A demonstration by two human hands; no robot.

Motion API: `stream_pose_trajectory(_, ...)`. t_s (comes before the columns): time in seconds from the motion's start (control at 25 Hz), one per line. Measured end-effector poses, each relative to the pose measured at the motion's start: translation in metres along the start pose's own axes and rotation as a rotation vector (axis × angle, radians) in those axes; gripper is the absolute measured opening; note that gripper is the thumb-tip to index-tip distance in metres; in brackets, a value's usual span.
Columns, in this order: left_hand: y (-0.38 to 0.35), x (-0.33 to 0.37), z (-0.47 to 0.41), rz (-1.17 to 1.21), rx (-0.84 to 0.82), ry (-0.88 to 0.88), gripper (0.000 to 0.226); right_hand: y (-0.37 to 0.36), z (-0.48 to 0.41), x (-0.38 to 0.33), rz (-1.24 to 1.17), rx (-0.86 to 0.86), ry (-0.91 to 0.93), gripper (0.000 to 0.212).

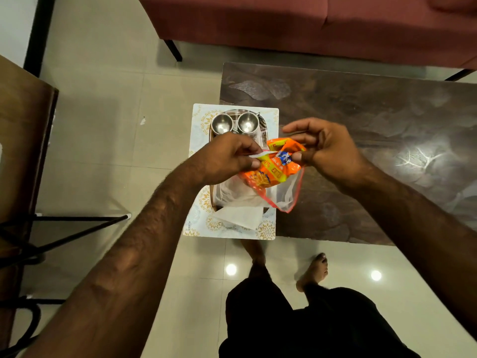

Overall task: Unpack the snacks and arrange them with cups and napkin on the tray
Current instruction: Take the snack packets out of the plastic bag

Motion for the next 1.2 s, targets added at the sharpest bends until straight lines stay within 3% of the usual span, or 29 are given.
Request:
stream_pose_trajectory(0.12,-0.003,0.003,-0.002,-0.074,0.083,-0.006,0.024,0.004,-0.001,0.0,0.162,-0.015,-0.041,0.037)
stream_pose_trajectory(0.28,-0.011,0.005,-0.004,-0.105,0.091,0.016,0.027,0.008,0.0,-0.001,0.143,0.037,-0.109,0.002)
stream_pose_trajectory(0.4,-0.012,0.003,-0.003,-0.142,0.189,0.021,0.022,0.011,0.002,0.004,0.028,0.159,-0.119,0.004)
stream_pose_trajectory(0.52,-0.012,0.0,0.0,-0.01,0.305,0.032,0.016,0.013,0.002,0.007,-0.155,0.249,-0.154,0.006)
stream_pose_trajectory(0.68,-0.017,-0.003,-0.001,0.165,0.282,0.042,0.016,0.013,0.0,0.013,-0.289,0.319,-0.181,0.009)
stream_pose_trajectory(0.84,-0.016,-0.007,-0.002,0.237,0.252,0.032,0.018,0.008,0.0,0.014,-0.245,0.322,-0.142,0.004)
stream_pose_trajectory(0.88,-0.016,-0.007,-0.001,0.26,0.265,0.032,0.018,0.007,0.0,0.013,-0.295,0.318,-0.143,0.005)
stream_pose_trajectory(1.0,-0.013,-0.01,0.0,0.314,0.327,0.07,0.019,0.006,0.003,0.017,-0.507,0.282,-0.188,0.036)
stream_pose_trajectory(1.2,-0.01,-0.013,0.001,0.397,0.342,0.107,0.02,-0.016,0.018,0.038,-0.514,0.201,-0.357,0.056)
Point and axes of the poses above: each hand's wrist, its own z-axis away from the middle knuckle, its own y-axis out of the back of the hand, x = y × z, the point moved 3 cm from there along -z, towards the middle knuckle, and after that the axes turned 4 degrees about -x, right-handed, at the moved point
